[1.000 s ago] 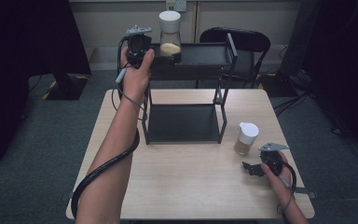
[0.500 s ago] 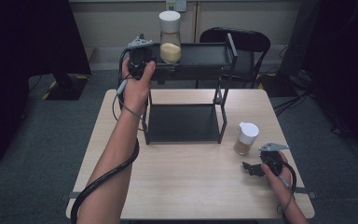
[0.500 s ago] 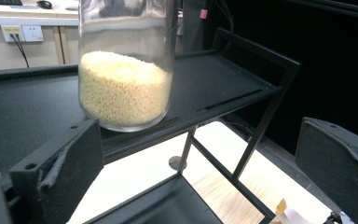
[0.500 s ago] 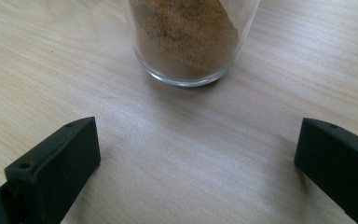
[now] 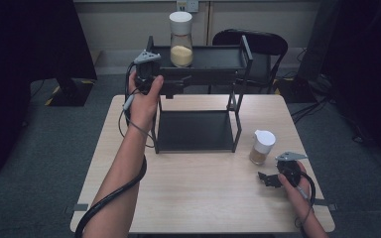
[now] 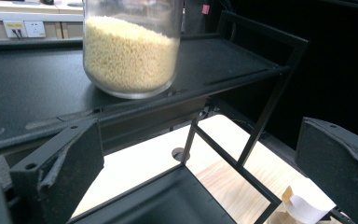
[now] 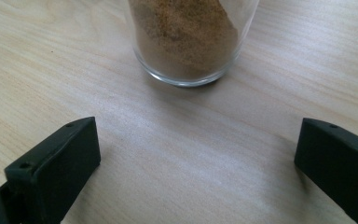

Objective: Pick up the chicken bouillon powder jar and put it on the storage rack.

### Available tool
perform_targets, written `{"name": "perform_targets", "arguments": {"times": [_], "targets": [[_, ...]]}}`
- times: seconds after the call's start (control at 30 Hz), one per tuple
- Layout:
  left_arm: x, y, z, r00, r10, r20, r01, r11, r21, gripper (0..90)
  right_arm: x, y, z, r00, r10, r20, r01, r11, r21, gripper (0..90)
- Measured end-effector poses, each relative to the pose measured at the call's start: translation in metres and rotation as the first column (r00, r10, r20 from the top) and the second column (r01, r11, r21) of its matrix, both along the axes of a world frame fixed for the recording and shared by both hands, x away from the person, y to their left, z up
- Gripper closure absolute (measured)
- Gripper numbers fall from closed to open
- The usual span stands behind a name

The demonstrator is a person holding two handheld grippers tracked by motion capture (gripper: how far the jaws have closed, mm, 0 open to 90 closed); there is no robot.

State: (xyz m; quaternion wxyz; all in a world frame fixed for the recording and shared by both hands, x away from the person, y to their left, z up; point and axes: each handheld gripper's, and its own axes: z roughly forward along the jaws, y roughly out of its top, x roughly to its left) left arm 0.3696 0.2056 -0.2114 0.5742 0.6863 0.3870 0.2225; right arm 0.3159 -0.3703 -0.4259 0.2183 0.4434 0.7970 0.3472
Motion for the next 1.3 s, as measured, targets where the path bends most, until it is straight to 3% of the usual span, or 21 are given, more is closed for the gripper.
{"name": "perform_targets", "arguments": {"times": [1.3], "targets": [[-0.007,0.007,-0.061,0.9991,0.002,-0.042,-0.003,0.9996,-0.027,0.6,0.000,0.000,0.000,1.0000,-0.001,0.001,0.001,1.000,0.001,0.0]]}}
